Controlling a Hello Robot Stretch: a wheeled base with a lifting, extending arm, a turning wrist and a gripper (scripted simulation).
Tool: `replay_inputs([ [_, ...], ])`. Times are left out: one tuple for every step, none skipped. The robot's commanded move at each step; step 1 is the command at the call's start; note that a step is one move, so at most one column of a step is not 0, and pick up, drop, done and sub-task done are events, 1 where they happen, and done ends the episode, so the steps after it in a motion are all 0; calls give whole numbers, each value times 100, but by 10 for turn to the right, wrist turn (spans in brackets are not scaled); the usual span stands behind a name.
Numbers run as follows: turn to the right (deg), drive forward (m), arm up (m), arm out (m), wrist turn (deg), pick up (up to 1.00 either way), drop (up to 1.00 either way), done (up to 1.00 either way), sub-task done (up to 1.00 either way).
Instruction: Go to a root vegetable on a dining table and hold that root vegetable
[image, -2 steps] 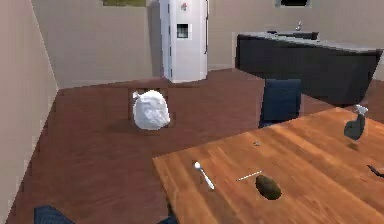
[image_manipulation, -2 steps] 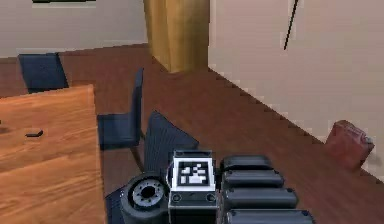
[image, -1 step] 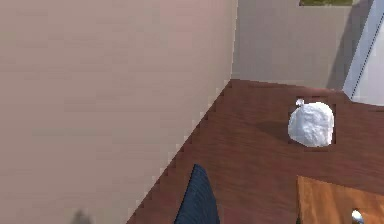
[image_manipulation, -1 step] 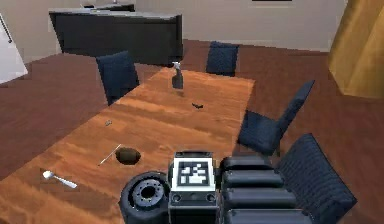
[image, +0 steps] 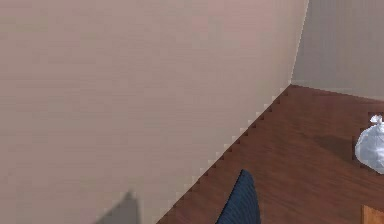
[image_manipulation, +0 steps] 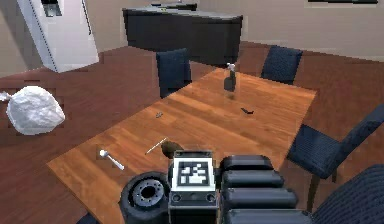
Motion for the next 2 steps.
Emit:
replay_inputs([
  [0,0,0,44,0,0,0,0,0],
  [0,0,0,0,450,0,0,0,0],
])
